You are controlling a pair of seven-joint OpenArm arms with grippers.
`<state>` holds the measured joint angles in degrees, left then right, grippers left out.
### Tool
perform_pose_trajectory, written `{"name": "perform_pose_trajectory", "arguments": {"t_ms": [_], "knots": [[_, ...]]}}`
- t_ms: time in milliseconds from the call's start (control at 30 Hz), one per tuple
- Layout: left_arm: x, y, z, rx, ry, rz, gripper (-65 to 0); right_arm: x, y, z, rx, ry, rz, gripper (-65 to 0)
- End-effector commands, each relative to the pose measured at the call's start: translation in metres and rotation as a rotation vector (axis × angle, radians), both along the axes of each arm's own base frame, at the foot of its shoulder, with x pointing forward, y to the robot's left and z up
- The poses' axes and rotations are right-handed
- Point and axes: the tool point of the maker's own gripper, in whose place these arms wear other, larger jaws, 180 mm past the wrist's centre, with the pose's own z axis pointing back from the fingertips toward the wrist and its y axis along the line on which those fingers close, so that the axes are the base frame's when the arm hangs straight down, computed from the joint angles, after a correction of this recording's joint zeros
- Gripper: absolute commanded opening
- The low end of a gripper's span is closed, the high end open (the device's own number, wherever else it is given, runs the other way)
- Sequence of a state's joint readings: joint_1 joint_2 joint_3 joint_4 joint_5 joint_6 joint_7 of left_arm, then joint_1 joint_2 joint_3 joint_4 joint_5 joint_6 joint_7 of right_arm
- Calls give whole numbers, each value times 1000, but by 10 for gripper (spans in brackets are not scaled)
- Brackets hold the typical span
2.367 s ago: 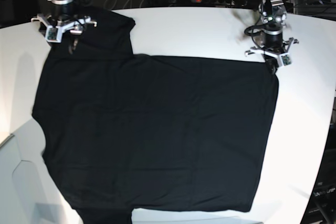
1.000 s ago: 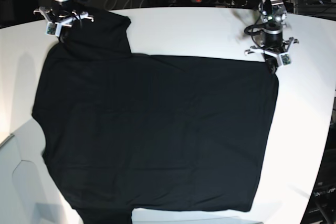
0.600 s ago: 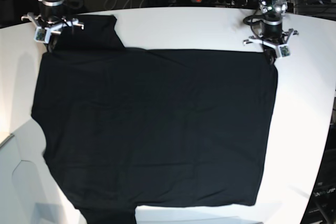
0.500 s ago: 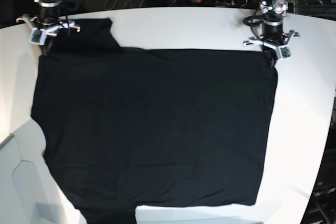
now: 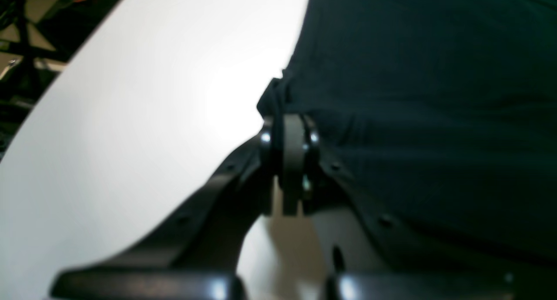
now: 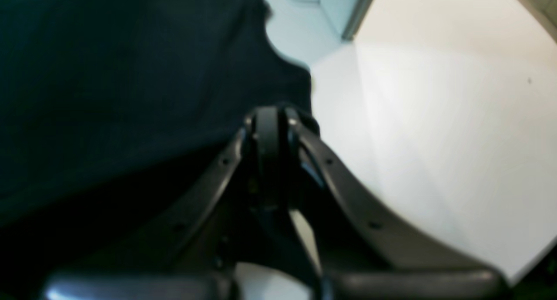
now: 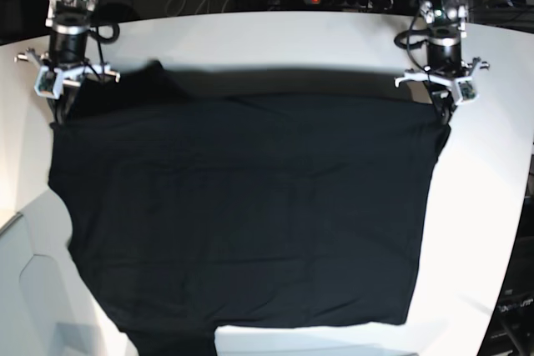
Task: Fold the T-shirt properly
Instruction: 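Carry the held edge across the shirt toward the hem with both grippers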
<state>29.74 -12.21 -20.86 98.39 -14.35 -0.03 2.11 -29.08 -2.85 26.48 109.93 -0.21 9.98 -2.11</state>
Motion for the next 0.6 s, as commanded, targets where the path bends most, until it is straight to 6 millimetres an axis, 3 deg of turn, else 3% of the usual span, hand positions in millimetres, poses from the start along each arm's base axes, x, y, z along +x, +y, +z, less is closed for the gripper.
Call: {"name": "perform_pose_trajectory", "arguments": {"t_ms": [0,267,433,567], "knots": [[13,3,19,25,-73,-4,-646,8,-1,13,-15,-53,6,-650],[60,6,34,-7,-102,9,-646,61,-8,24,9,-159,-2,-650],[94,6,48,-42,-117,17,-646,96,-12,10,37,-153,17,-650],[118,10,55,-62,-140,28,-646,132,-13,10,42,-165,51,-650]]}}
